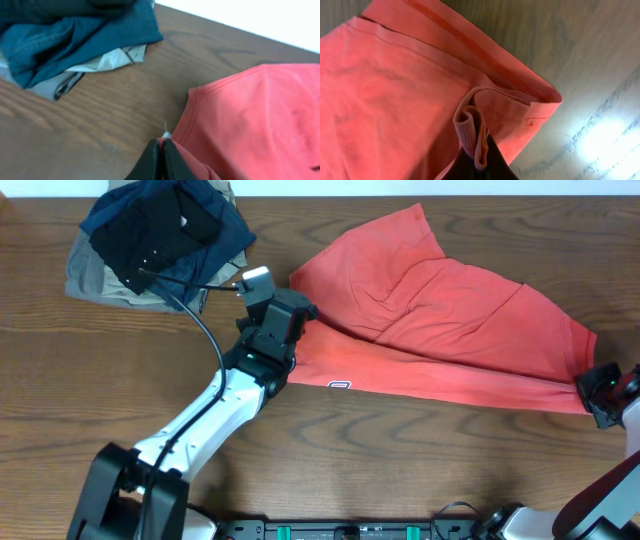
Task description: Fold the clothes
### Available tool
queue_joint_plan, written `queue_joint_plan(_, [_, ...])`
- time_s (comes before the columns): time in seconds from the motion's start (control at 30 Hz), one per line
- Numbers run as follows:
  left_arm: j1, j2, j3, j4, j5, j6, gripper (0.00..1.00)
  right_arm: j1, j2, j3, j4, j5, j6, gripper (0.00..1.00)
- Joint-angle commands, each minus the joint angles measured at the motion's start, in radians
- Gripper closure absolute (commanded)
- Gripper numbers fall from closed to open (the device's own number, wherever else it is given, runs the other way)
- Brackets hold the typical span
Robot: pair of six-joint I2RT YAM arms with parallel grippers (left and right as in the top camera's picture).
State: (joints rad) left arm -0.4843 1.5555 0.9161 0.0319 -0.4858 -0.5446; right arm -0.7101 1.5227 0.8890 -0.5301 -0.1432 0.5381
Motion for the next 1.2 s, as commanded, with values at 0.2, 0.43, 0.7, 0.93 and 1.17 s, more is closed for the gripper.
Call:
queue_joint_plan(0.2, [0.007,0.116,-0.003,0.092,-0.020,0.013,0.94,0.051,-0.012,0.013,0.072,0.088,0.008,0.99])
queue_joint_plan(0.43, [0.008,0.201,-0.003,0.169,-0.020,0.013,0.94,0.051,-0.009,0.013,0.086,0.173,0.045,0.99])
queue_joint_plan(0.7, [0.008,0.240,-0.002,0.203,-0.020,0.061,0.22,0.051,0.008,0.014,0.092,0.183,0.045,0.05])
queue_joint_plan(0.93, [0.008,0.033,-0.001,0.052,-0.018,0.151,0.02,0.051,0.005,0.084,-0.029,0.103,0.021,0.01])
queue_joint_plan(1.17, [0.008,-0.144,-0.002,-0.209,0.341,0.151,0.02,0.064,0.005,0.158,-0.156,-0.155,-0.133,0.02])
